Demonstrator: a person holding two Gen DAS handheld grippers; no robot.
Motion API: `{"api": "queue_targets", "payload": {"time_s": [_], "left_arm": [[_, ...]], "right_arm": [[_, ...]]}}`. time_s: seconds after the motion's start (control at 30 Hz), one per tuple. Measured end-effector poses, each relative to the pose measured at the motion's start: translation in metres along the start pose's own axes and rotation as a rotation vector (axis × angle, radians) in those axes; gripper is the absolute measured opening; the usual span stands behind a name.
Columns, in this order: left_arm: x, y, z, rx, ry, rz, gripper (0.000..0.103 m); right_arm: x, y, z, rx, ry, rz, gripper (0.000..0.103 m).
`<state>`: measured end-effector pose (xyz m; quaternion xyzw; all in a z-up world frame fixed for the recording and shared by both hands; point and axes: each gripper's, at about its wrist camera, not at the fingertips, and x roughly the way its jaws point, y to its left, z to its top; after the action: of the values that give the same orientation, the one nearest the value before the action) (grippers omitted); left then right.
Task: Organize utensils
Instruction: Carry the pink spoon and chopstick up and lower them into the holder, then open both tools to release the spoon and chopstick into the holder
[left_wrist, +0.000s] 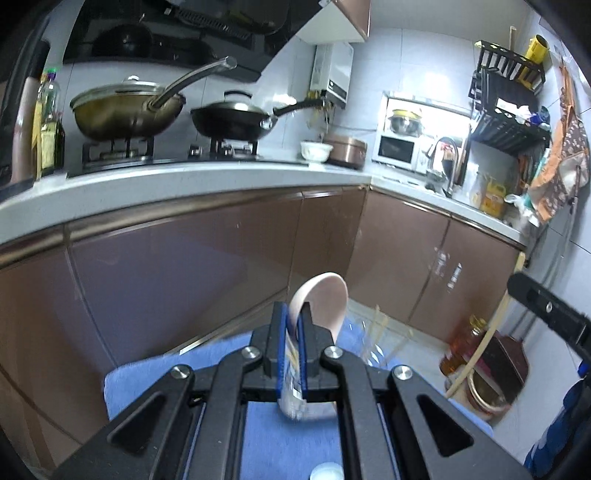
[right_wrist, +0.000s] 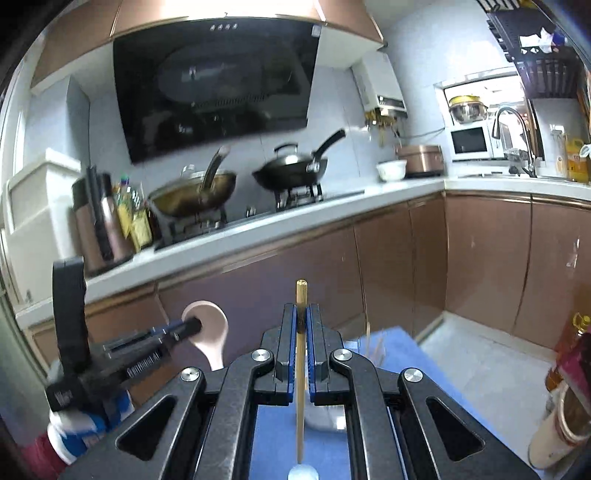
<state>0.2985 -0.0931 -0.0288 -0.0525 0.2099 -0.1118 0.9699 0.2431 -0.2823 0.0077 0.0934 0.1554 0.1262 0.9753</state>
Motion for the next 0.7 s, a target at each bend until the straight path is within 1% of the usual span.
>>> {"api": "queue_targets", "payload": {"time_s": [0.07, 0.17, 0.27, 0.47, 0.57, 0.7], "left_arm": [[0.016, -0.005, 0.004, -0.003, -0.022, 0.011, 0.005], [0.042, -0.014, 0.003, 0.012, -0.06, 0.065, 0.005], [0.066, -0.02, 0.0, 0.022, -0.09, 0.099, 0.005], [0.11, -0.028, -0.019, 0.025, -0.118, 0.14, 0.005], [0.124, -0.029, -0.029, 0.024, -0.125, 0.152, 0.005], [0.139, -0.027, -0.042, 0.013, -0.126, 0.173, 0.005]], "right_arm": [[0.016, -0.008, 0.008, 0.004, -0.023, -0.01, 0.005], [0.044, -0.021, 0.017, 0.011, -0.047, -0.03, 0.005], [0.069, -0.028, 0.017, -0.009, -0.061, -0.053, 0.005], [0.112, -0.033, -0.003, -0.061, -0.054, -0.088, 0.005], [0.129, -0.034, -0.017, -0.09, -0.043, -0.107, 0.005], [0.144, -0.044, -0.036, -0.079, -0.031, -0.125, 0.005]]}}
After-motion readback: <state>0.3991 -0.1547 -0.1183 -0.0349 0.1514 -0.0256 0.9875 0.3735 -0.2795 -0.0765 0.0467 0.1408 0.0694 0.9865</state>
